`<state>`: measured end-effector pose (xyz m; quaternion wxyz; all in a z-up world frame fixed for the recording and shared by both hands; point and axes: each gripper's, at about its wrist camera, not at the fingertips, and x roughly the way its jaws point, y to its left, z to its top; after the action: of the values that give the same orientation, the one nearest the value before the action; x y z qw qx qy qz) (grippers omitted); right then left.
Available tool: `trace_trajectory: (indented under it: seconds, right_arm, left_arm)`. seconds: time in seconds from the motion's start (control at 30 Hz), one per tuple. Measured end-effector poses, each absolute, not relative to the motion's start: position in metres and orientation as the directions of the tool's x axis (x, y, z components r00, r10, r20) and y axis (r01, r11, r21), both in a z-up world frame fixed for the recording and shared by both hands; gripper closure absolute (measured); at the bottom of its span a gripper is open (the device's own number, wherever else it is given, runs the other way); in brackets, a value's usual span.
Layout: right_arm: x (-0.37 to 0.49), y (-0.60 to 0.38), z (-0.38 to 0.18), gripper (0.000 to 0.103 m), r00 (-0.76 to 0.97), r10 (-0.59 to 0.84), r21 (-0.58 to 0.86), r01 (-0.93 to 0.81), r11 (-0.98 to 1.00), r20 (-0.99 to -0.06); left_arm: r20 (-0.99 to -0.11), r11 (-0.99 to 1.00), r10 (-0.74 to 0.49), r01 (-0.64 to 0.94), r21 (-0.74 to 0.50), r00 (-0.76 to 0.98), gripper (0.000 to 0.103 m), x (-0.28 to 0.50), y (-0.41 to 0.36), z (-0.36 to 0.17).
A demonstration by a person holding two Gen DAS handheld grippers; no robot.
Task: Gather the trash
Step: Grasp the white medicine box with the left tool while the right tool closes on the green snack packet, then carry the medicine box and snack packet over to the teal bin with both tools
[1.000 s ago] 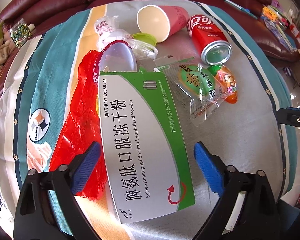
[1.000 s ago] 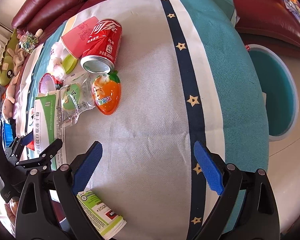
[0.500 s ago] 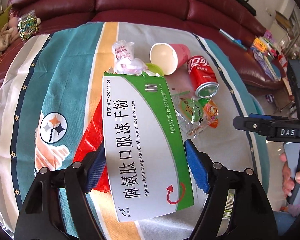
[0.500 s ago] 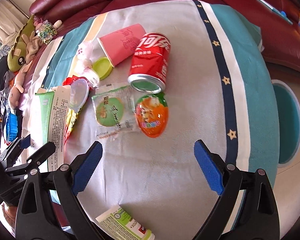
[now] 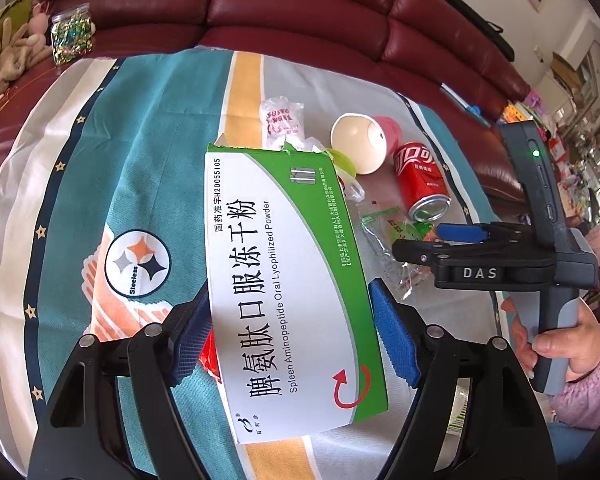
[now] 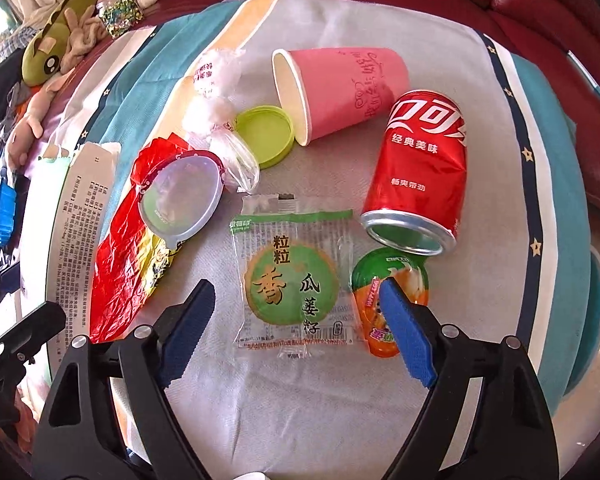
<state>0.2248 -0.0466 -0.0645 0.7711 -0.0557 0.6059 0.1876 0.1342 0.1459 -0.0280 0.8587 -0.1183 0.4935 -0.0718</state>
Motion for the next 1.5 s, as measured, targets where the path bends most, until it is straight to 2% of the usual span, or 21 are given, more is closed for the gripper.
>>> trace_trajectory:
  seconds: [0.07,0.2,0.4,1.0,1.27,1.5]
  right_arm:
    - [0.228,-0.043,-0.07,0.023,0.186,0.213,0.134,-0.362,0.922,-0.959]
    - [0.231,-0.037,-0.08,0.036,0.152,0.219,0.149,-0.374,0.915,-0.964]
    - [0.229,-0.047,-0.08,0.051,0.143,0.255,0.191,-0.354,0.915,-0.956]
    - [0.196,-0.123,-0.01,0.052,0.228,0.423,0.356,-0.282,0.891,-0.877]
    - [0.186,-0.2,0.015,0.052,0.328,0.441,0.4,-0.185,0.897,-0.836]
    - [0.179,-0.289,0.018,0.051,0.414,0.408,0.43,-0.044,0.902,-0.813]
  left_arm:
    - [-0.83,0.961,-0.244,0.009,-0.278,0.501,0.027,0.137,0.147,-0.03]
    - [-0.832,0.961,-0.242,0.004,-0.277,0.5,0.027,0.141,0.148,-0.032]
    - [-0.837,0.963,-0.237,0.002,-0.271,0.493,0.027,0.142,0.147,-0.035]
    - [-0.825,0.974,-0.223,0.092,-0.206,0.519,0.027,0.14,0.094,-0.003]
    - [-0.813,0.963,-0.261,0.202,-0.18,0.521,0.027,0.154,0.036,0.02]
    - [-0.821,0.921,-0.321,0.358,-0.154,0.473,0.027,0.172,-0.048,0.029]
